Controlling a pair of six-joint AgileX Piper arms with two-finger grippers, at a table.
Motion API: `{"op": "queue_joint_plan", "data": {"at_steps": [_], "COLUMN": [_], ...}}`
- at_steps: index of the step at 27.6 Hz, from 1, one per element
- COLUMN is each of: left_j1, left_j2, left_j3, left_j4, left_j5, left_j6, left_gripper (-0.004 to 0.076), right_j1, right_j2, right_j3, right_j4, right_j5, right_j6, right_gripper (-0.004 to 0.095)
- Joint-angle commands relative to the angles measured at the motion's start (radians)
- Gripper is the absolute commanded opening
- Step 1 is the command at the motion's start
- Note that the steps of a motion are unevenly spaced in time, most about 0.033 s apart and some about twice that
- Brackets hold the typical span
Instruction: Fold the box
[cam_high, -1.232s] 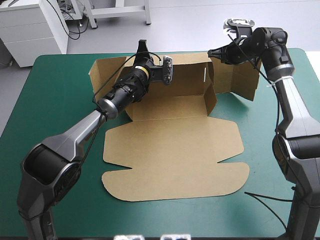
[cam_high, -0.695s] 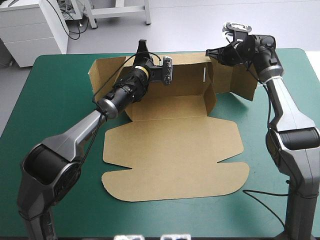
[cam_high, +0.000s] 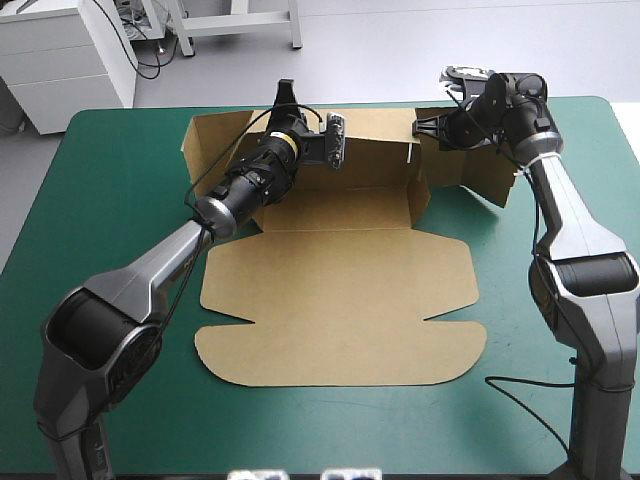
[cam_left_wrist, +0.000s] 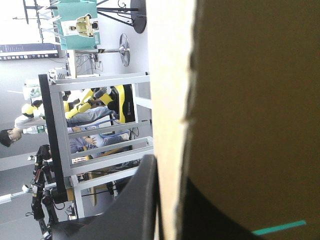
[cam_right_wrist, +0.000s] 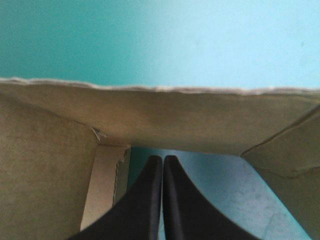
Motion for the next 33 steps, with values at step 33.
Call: {"op": "queue_joint_plan", "data": {"at_steps": [33], "left_j1": [-0.001], "left_j2": [-0.054], "left_j3": [-0.036], "left_j4": [0.029], "left_j5": [0.020], "left_j6": [-0.045], "left_gripper": [-0.0008], "right_j1": [-0.002], "right_j2": [-0.326], "right_j3": [0.018], "right_j4": [0.004], "right_j5": [0.032], "right_j6": [-0.056], "right_gripper": [0.0000]}}
